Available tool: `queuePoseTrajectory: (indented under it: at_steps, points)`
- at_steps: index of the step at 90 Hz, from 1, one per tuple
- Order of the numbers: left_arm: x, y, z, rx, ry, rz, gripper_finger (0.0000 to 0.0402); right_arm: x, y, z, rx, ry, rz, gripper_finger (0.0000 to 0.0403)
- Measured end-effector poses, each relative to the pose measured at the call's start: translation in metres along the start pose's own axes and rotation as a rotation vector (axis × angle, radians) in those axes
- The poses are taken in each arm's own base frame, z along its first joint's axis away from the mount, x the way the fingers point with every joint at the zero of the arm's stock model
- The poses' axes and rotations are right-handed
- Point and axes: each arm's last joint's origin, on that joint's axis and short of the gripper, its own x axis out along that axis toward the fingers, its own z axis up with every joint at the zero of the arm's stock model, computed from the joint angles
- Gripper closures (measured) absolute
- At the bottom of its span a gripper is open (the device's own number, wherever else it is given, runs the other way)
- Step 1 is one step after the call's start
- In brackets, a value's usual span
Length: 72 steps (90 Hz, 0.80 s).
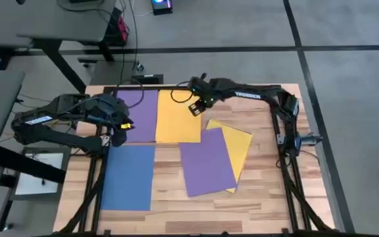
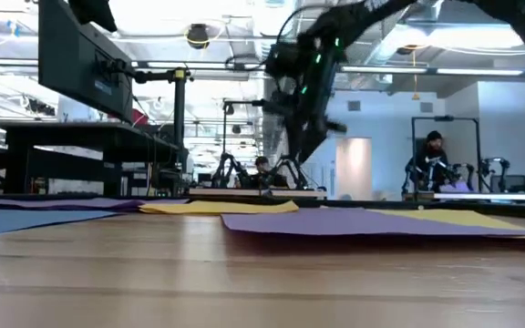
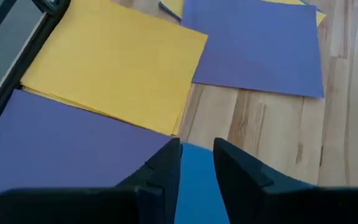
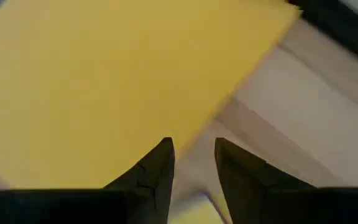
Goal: Organize paper
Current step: Stack the purple paper on top of the purple paper
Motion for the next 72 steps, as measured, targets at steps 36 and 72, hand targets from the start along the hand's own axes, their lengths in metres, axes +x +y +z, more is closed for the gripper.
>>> queuePoseTrajectory:
  at_steps: [36,72]
  points:
    - [0.004,-0.001,0.005,-0.062,-0.016,-0.004,0.032,-0.025,0.105,-0.186,-0.01,-0.041,0.351,0.0294]
    - [0.031,-0.023,0.017,-0.261,0.102,-0.156,0.032,0.009,0.143,-0.249,-0.047,0.017,0.342,0.0296]
